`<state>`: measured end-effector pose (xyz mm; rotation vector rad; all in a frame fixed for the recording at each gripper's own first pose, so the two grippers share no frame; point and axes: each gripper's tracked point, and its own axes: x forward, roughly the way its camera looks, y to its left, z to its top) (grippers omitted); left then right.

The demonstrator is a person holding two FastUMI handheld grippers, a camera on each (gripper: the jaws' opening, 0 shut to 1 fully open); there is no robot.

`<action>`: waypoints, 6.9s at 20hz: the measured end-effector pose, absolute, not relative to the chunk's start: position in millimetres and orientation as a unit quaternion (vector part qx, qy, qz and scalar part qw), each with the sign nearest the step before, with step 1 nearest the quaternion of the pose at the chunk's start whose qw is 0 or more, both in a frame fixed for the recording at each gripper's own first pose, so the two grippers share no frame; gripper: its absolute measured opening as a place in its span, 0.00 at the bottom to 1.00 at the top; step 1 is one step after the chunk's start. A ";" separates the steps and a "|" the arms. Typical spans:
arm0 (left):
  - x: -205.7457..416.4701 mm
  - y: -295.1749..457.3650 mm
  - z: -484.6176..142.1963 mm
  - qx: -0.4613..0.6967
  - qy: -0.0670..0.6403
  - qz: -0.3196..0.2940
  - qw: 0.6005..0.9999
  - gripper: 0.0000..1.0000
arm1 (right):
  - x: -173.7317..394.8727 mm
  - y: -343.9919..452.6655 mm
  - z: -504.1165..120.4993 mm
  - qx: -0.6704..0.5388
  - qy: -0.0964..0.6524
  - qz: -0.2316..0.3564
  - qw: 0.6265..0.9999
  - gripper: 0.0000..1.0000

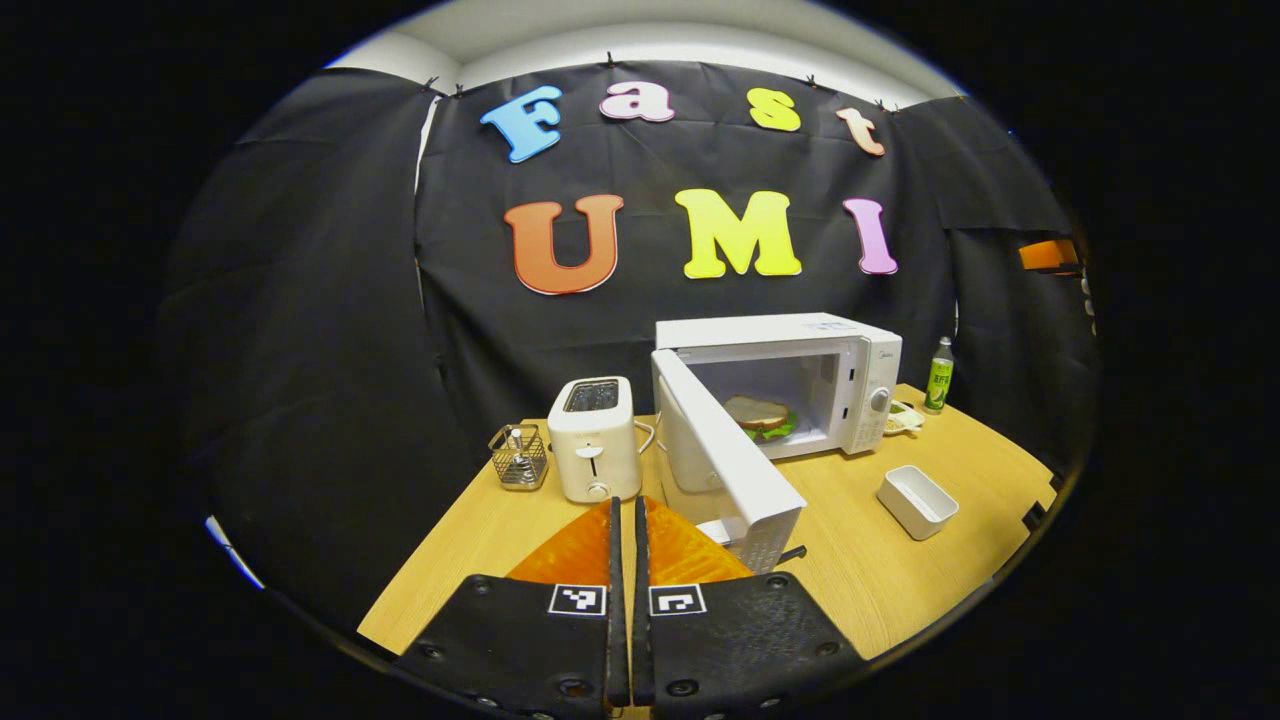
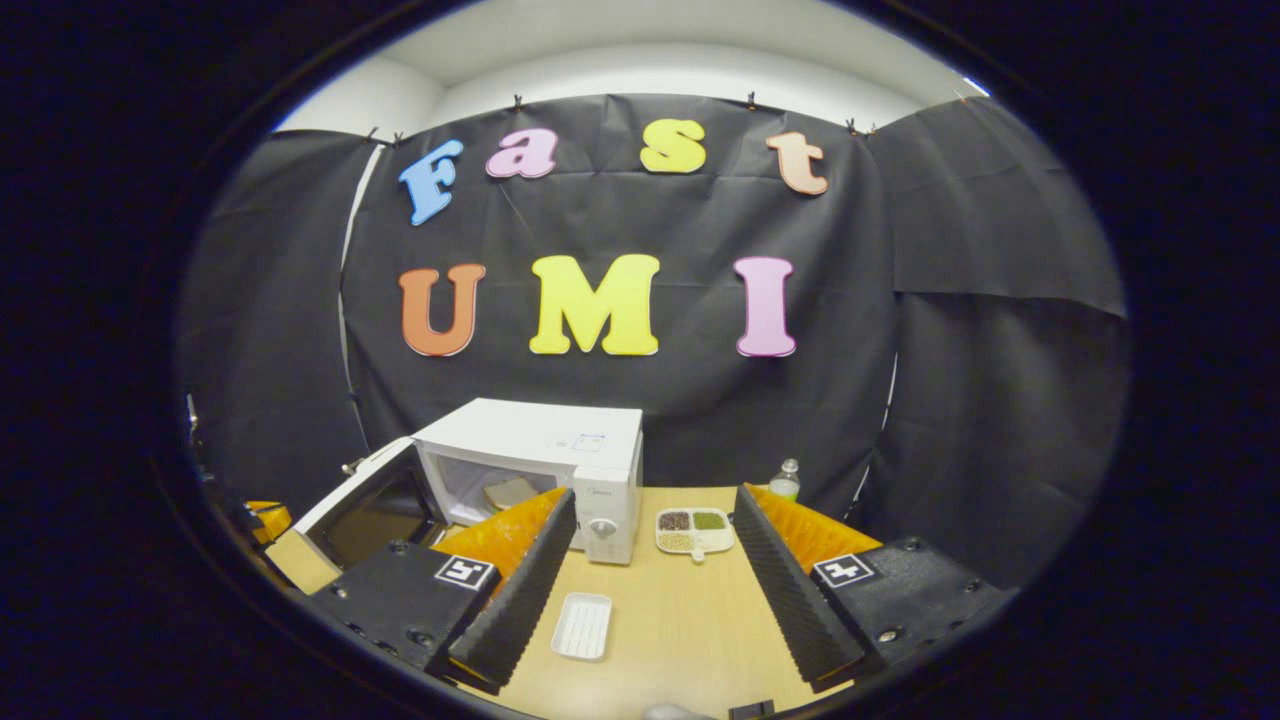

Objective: Open the microwave oven with the left hand, put the food in, and close the microwave oven.

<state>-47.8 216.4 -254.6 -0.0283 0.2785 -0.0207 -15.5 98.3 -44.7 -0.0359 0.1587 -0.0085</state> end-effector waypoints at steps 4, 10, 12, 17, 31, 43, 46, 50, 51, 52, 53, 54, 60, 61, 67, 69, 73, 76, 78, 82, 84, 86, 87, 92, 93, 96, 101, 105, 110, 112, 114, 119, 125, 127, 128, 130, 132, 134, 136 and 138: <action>-39.8 214.7 -274.7 -0.019 0.149 -0.019 0.988 0.00 | -11.6 105.1 -43.8 -0.008 0.086 0.007 0.996 1.00; -28.6 214.7 -297.9 -0.014 0.171 -0.023 0.985 0.00 | -12.5 101.6 -42.6 -0.022 0.090 0.002 0.996 0.92; -27.4 212.8 -303.3 -0.009 0.178 -0.028 0.984 0.00 | -11.4 100.6 -44.1 -0.013 0.093 0.000 0.996 1.00; -22.6 187.9 -306.5 -0.003 0.184 -0.054 0.981 0.00 | -13.2 96.7 -50.5 0.006 0.102 -0.004 0.995 1.00; 8.0 62.8 -299.0 -0.018 0.175 -0.156 0.972 0.00 | -20.6 61.6 -53.3 0.036 0.115 -0.032 0.992 0.92; 74.7 -25.1 -294.9 -0.012 0.168 -0.198 0.965 0.00 | -10.3 14.2 -54.2 0.044 0.125 -0.055 0.990 1.00; 100.8 -36.8 -296.3 -0.027 0.174 -0.192 0.966 0.00 | -4.8 6.5 -55.8 0.050 0.126 -0.055 0.989 1.00; 129.8 -51.3 -294.9 -0.024 0.168 -0.184 0.968 0.00 | 4.7 -8.5 -58.2 0.054 0.129 -0.061 0.988 0.92; 136.2 -55.4 -295.1 -0.027 0.169 -0.186 0.968 0.00 | 6.4 -11.5 -58.3 0.056 0.129 -0.063 0.988 0.92; 142.4 -59.3 -296.2 -0.028 0.169 -0.186 0.967 0.00 | 7.5 -14.6 -59.2 0.057 0.129 -0.065 0.988 0.92; 148.3 -62.4 -296.1 -0.027 0.169 -0.185 0.968 0.00 | 9.0 -18.0 -60.6 0.058 0.130 -0.067 0.988 0.92; 153.4 -67.0 -294.8 -0.025 0.167 -0.185 0.968 0.00 | 10.0 -19.9 -61.8 0.059 0.131 -0.067 0.987 0.92; 176.0 -90.1 -295.5 -0.023 0.176 -0.187 0.966 0.00 | 13.7 -33.0 -68.2 0.063 0.134 -0.074 0.986 1.00; 180.8 -93.0 -294.3 -0.021 0.176 -0.187 0.966 0.00 | 14.2 -34.2 -69.0 0.064 0.135 -0.074 0.986 1.00; 214.6 -109.1 -289.2 -0.017 0.170 -0.179 0.969 0.00 | 16.2 -44.4 -73.4 0.064 0.139 -0.073 0.985 0.92; 218.7 -111.4 -290.7 -0.021 0.174 -0.176 0.969 0.00 | 15.6 -47.0 -75.7 0.066 0.140 -0.074 0.985 1.00; 222.6 -116.4 -290.0 -0.015 0.174 -0.179 0.968 0.00 | 12.4 -52.2 -78.7 0.071 0.141 -0.080 0.984 1.00; 229.2 -118.4 -289.2 -0.018 0.178 -0.174 0.968 0.00 | 13.4 -49.9 -79.5 0.075 0.141 -0.076 0.984 0.92; 228.3 -113.4 -288.7 -0.013 0.181 -0.167 0.969 0.00 | 16.7 -45.2 -80.8 0.076 0.143 -0.070 0.984 0.92; 221.2 -104.9 -269.0 -0.012 0.162 -0.166 0.973 0.00 | 22.3 -30.3 -73.3 0.075 0.136 -0.051 0.987 1.00; 216.3 -98.7 -264.2 -0.005 0.157 -0.161 0.974 0.00 | 21.6 -24.5 -72.4 0.070 0.133 -0.044 0.988 0.92; 212.1 -86.5 -262.9 0.011 0.153 -0.141 0.978 0.00 | 18.9 -20.3 -71.1 0.065 0.131 -0.040 0.988 0.92; 207.1 -78.4 -258.8 0.024 0.149 -0.130 0.980 0.00 | 16.7 -19.6 -71.1 0.064 0.130 -0.041 0.989 0.92; 199.3 -77.1 -258.1 0.033 0.142 -0.138 0.980 0.97 | 2.1 -13.0 -72.3 0.067 0.126 -0.045 0.989 0.92; 196.1 -73.5 -254.5 0.033 0.140 -0.134 0.981 0.96 | -1.7 -10.7 -73.8 0.069 0.126 -0.046 0.989 0.92; 179.0 -63.3 -239.8 0.023 0.136 -0.119 0.983 0.97 | -11.3 -0.9 -75.1 0.066 0.124 -0.045 0.989 1.00; 133.0 -37.2 -204.5 0.032 0.126 -0.110 0.985 0.97 | -26.0 16.4 -74.2 0.035 0.110 -0.040 0.993 0.92; 81.3 -1.2 -169.1 0.019 0.112 -0.106 0.988 0.97 | -34.0 36.1 -68.8 0.015 0.088 -0.032 0.995 0.92; 24.5 63.1 -118.1 0.017 0.081 -0.072 0.994 0.96 | -35.4 70.0 -55.4 0.010 0.070 -0.006 0.997 0.92; 6.4 84.8 -104.5 0.009 0.076 -0.058 0.995 0.96 | -32.8 86.1 -46.9 0.011 0.063 0.010 0.998 1.00; -10.0 104.9 -92.5 -0.005 0.072 -0.038 0.997 0.96 | -32.7 99.8 -40.3 0.011 0.056 0.023 0.998 1.00; -34.9 136.6 -59.6 -0.016 0.040 0.001 0.999 0.96 | -33.7 117.5 -23.9 0.006 0.041 0.038 0.998 0.92; -42.0 130.5 -35.6 -0.012 0.011 -0.001 1.000 0.96 | -33.5 118.1 -9.9 0.001 0.031 0.034 0.999 0.92; -43.7 124.2 -30.2 -0.007 0.005 -0.006 1.000 0.96 | -33.0 115.9 -4.9 0.000 0.025 0.029 0.999 0.92; -42.7 121.7 -28.0 -0.006 0.001 -0.008 1.000 0.96 | -32.9 113.5 -0.6 0.001 0.020 0.024 1.000 1.00; -43.8 116.0 -22.0 -0.004 -0.005 -0.015 1.000 0.96 | -33.9 113.5 2.4 0.006 0.017 0.021 1.000 1.00; -43.5 110.5 -18.5 -0.002 -0.011 -0.021 1.000 0.96 | -34.7 112.8 3.0 0.008 0.017 0.019 1.000 1.00; -42.6 106.7 -16.6 -0.001 -0.015 -0.025 1.000 0.96 | -35.7 110.7 5.1 0.006 0.015 0.016 1.000 0.92; -42.2 104.3 -15.9 -0.002 -0.016 -0.026 1.000 0.96 | -37.0 109.8 10.4 0.005 0.010 0.013 1.000 1.00; -41.7 104.3 -14.0 -0.001 -0.015 -0.025 1.000 0.96 | -36.3 110.3 12.2 0.006 0.008 0.013 1.000 0.92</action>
